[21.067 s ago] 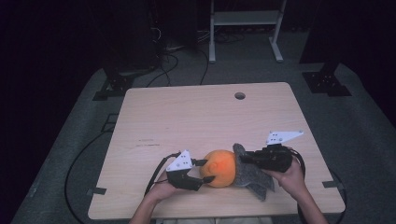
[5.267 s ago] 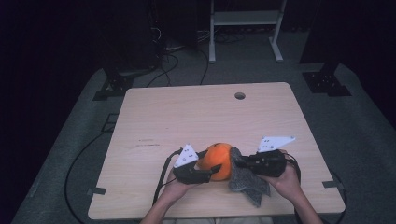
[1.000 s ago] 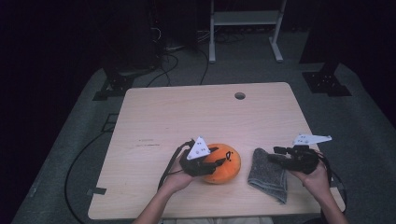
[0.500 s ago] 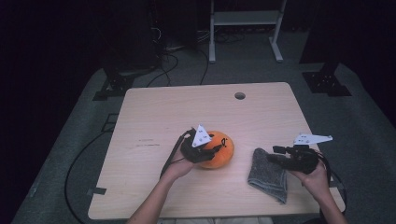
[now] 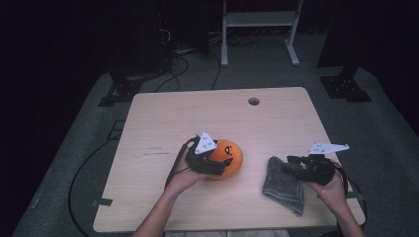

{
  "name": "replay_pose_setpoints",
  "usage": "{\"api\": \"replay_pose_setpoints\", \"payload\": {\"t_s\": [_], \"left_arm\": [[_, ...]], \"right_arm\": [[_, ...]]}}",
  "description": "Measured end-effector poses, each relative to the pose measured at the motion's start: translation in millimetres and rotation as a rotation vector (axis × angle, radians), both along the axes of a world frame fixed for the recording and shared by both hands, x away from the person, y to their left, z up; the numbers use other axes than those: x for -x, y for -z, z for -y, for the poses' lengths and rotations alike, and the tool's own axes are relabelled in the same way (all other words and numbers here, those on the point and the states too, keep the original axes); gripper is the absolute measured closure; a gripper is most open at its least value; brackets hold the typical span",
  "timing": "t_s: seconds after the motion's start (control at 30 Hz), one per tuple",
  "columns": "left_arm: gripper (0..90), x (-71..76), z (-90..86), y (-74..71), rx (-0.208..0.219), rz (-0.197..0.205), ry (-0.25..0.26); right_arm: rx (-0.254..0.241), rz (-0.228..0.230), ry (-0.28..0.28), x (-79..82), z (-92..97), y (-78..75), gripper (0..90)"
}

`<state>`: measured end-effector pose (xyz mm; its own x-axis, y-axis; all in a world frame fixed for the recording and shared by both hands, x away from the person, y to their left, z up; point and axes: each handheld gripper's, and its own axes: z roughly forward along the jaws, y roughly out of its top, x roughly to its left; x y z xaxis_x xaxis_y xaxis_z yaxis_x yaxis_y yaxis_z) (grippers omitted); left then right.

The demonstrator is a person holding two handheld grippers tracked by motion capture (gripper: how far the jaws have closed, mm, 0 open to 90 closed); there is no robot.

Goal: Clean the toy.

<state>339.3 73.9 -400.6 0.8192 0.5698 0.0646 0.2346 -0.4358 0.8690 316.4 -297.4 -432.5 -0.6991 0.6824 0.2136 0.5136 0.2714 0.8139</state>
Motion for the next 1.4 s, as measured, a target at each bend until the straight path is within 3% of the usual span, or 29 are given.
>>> {"api": "replay_pose_setpoints", "payload": {"t_s": [0.87, 1.4], "left_arm": [[16.6, 18.9, -46.0, -2.0, 0.051, 0.021, -0.093], [16.4, 31.9, -70.8, 8.9, 0.069, 0.031, -0.158]], "right_arm": [[-0.01, 0.008, 0.005, -0.5, 0.8, 3.3, 41.6], [-0.03, 0.001, 0.016, -1.5, 6.4, 5.4, 41.3]]}}
